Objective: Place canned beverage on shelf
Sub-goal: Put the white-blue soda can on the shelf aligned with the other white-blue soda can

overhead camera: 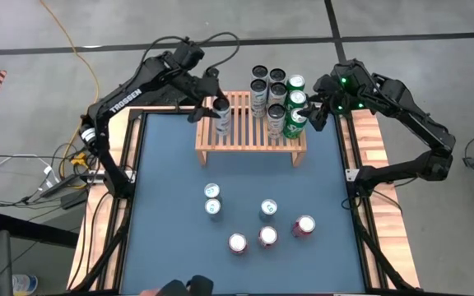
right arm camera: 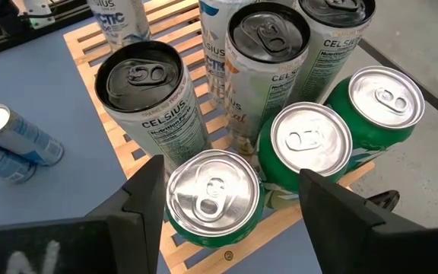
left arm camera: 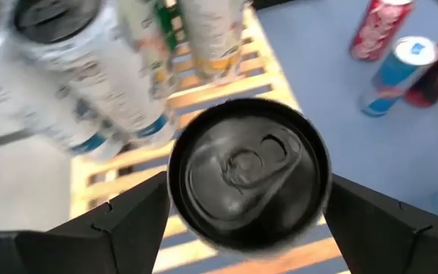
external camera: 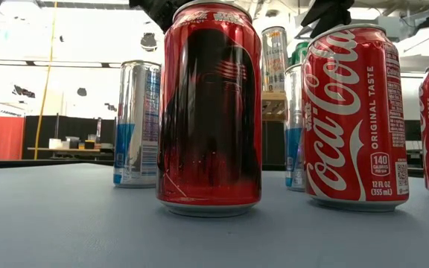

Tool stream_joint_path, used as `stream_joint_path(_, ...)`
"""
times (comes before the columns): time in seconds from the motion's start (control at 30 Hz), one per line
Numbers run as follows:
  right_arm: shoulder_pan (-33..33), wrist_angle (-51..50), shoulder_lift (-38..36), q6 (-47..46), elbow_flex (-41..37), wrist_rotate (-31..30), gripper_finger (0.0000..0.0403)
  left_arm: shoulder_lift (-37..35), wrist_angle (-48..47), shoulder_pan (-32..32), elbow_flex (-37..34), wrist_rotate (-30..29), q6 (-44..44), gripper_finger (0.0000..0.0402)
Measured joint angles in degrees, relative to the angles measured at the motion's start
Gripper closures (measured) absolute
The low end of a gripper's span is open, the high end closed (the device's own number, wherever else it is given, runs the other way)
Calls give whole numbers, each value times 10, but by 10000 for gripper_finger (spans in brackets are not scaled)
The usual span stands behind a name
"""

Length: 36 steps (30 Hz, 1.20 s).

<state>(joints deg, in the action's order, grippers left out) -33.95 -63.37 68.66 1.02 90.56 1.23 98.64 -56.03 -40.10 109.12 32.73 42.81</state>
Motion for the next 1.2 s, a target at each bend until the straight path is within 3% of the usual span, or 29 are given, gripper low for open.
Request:
stream_joint_path(0.33, 0, -9, 0, -1, 0, 0, 163, -17, -34, 0, -5, -29, -101, 91)
stream_joint_path(0.53, 0, -15, 0, 3, 0, 0, 163, -17, -67, 0, -17, -122, -122, 91)
stream_joint_path(0.8, 0, -21, 0, 9, 0, 0, 163, -95, -56, -6, -37, -118, -157, 90)
stream_joint_path(0.97, 0, -22, 0, 10, 0, 0, 163, -230, -15, -25, -149, -151, -198, 91)
stream_joint_path(1.2, 0, -16, 0, 25, 0, 0, 163, -430, 328, -25, -439, -243, -333, 91)
